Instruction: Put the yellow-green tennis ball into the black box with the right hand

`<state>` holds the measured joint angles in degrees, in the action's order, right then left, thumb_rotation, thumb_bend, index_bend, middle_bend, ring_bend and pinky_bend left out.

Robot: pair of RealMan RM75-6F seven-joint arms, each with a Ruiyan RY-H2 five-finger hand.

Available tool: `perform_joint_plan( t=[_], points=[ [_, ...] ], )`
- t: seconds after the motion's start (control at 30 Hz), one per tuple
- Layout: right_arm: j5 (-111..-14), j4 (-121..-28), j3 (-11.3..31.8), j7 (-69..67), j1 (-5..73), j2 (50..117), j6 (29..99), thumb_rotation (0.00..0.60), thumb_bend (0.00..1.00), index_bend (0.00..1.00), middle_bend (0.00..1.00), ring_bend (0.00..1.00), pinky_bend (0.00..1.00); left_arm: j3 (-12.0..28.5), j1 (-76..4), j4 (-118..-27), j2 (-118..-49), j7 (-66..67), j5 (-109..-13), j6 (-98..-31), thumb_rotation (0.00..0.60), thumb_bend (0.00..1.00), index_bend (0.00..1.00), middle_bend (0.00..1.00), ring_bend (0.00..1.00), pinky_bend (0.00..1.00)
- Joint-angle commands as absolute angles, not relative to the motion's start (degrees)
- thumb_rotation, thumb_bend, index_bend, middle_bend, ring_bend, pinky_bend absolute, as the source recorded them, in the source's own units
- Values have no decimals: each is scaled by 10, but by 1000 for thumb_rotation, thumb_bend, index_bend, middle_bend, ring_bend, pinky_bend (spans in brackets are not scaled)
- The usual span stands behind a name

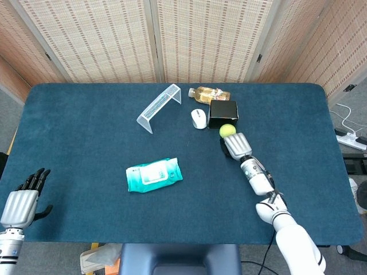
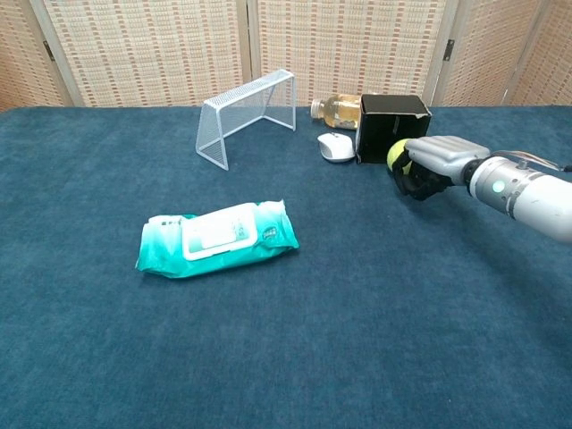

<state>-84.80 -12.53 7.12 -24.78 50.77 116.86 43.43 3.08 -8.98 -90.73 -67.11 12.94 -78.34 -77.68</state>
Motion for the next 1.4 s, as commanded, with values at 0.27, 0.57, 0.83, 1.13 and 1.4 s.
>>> perform_joint_plan(
  t=[0.27, 0.57, 0.83, 1.13, 1.4],
  points=[
    [-842, -117, 72, -257, 525, 1166, 409, 600, 659, 690, 559, 427, 501, 34, -95, -904, -672, 129, -767, -762, 600, 265, 83, 169, 153, 367],
    [-841, -126, 69, -280, 531, 1156, 401, 600, 639, 412, 340, 196, 365, 32, -97, -905, -671, 130, -766, -759, 600, 267, 83, 169, 154, 367],
    [-840, -130, 68, -270, 534, 1148, 409, 600, 629, 323, 246, 113, 295, 31, -98, -905, -671, 129, -766, -759, 600, 266, 83, 169, 153, 367],
    [-836, -141, 68, -273, 530, 1143, 414, 600, 535, 231, 162, 19, 186, 30, -98, -905, -670, 125, -769, -761, 600, 265, 83, 170, 154, 367],
    [-838, -140, 65, -279, 528, 1142, 419, 600, 257, 204, 140, 0, 146, 29, -98, -905, -670, 123, -770, -761, 600, 266, 83, 170, 153, 367]
  ],
)
